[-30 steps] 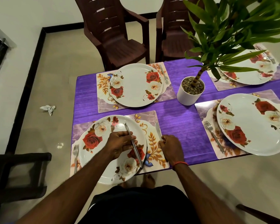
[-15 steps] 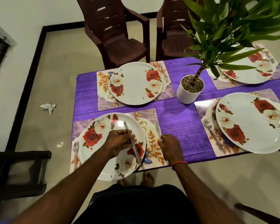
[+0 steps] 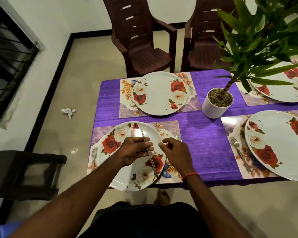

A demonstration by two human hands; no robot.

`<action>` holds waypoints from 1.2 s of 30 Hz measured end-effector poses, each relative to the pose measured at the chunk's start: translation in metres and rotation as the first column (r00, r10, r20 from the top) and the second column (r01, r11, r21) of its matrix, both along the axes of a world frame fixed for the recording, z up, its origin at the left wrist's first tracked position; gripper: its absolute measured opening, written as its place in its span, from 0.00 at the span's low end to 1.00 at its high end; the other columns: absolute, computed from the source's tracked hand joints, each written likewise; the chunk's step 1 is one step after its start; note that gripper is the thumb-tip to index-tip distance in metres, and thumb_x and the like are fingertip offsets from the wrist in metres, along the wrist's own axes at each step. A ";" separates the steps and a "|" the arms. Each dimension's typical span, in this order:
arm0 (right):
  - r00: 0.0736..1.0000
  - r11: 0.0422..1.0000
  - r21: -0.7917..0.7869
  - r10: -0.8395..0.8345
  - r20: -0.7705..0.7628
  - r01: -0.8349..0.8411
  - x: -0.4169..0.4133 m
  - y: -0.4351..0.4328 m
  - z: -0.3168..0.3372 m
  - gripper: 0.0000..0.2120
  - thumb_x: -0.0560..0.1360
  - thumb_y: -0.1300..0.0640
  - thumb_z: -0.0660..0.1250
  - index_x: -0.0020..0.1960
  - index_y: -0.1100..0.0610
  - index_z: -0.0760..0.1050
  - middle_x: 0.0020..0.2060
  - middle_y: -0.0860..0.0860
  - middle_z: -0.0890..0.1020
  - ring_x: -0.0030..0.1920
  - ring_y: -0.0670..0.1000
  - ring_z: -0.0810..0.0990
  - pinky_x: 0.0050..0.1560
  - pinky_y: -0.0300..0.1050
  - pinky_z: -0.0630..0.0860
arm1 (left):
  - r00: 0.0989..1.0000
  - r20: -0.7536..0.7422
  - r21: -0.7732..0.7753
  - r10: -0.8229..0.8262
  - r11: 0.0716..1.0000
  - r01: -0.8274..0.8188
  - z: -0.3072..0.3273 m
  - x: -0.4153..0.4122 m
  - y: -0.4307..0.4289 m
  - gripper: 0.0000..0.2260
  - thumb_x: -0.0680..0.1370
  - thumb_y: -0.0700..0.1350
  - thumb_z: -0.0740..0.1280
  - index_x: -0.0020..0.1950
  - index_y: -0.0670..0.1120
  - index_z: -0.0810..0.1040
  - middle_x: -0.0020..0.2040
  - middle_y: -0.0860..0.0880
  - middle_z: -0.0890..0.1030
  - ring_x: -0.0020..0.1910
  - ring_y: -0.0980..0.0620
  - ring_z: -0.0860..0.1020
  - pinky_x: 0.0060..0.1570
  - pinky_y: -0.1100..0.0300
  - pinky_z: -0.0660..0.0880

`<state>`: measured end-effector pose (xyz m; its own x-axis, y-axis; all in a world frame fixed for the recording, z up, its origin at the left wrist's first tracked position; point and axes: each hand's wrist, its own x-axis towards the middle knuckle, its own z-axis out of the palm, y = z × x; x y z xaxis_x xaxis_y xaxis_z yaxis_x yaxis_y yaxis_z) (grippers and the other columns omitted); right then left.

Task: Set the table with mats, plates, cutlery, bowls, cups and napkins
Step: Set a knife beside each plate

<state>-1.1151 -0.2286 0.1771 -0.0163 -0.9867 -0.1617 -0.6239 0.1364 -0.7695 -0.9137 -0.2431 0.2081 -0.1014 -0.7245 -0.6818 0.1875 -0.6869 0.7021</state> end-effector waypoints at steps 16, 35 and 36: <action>0.921 0.921 -0.065 0.377 -0.097 -0.384 0.150 0.027 0.056 0.12 0.77 0.49 0.69 0.59 0.49 0.83 0.41 0.49 0.86 0.41 0.48 0.83 0.48 0.48 0.79 | 0.980 0.001 -0.125 0.198 0.973 -0.196 0.041 0.108 0.037 0.04 0.76 0.32 0.72 0.50 0.35 0.81 0.48 0.37 0.85 0.43 0.42 0.86 0.38 0.49 0.84; 0.924 0.940 0.110 0.287 0.254 -0.322 0.371 0.110 0.068 0.10 0.68 0.59 0.81 0.45 0.55 0.82 0.30 0.52 0.85 0.30 0.48 0.84 0.33 0.39 0.79 | 0.899 -0.024 -0.095 0.438 0.894 -0.438 0.038 0.323 0.147 0.06 0.76 0.31 0.72 0.52 0.33 0.81 0.42 0.37 0.85 0.39 0.41 0.86 0.33 0.53 0.82; 0.919 0.936 0.121 0.292 0.266 -0.332 0.380 0.112 0.070 0.10 0.68 0.59 0.81 0.45 0.55 0.81 0.31 0.52 0.85 0.31 0.48 0.84 0.32 0.36 0.77 | 0.894 -0.033 -0.092 0.448 0.889 -0.449 0.038 0.332 0.151 0.05 0.76 0.31 0.72 0.51 0.33 0.81 0.43 0.36 0.85 0.39 0.41 0.86 0.33 0.53 0.82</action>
<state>-0.7354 -0.1166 0.2466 0.3470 -0.8957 -0.2781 -0.4540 0.0991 -0.8855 -0.5819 -0.0925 0.2460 0.2425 -0.7557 -0.6084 0.4677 -0.4583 0.7558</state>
